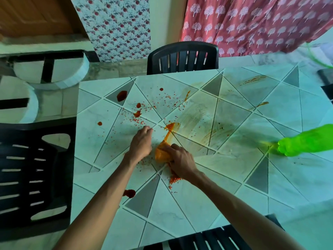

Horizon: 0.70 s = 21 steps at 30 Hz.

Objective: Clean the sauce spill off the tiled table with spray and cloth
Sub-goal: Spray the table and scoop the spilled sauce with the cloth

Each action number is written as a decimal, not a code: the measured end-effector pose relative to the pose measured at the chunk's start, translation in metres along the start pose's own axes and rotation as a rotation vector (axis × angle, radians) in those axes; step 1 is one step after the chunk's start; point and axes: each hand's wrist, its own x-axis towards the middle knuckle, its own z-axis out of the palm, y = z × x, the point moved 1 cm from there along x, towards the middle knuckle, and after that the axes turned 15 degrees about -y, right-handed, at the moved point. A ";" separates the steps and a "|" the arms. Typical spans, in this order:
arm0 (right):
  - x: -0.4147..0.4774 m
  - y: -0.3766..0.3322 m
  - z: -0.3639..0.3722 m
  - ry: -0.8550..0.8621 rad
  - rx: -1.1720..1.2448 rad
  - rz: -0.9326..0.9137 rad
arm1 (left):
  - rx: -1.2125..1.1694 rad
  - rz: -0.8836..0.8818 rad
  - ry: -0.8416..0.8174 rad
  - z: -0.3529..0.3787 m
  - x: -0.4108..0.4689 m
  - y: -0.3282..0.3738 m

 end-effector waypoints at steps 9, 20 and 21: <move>-0.011 0.027 -0.077 0.235 0.256 0.129 | 0.029 0.028 0.006 -0.002 0.000 -0.007; 0.045 0.136 -0.168 0.385 -0.097 0.409 | 0.082 -0.050 -0.018 0.004 0.011 0.000; 0.050 0.144 -0.166 0.352 -0.136 0.432 | 0.088 -0.052 -0.021 0.005 0.011 -0.001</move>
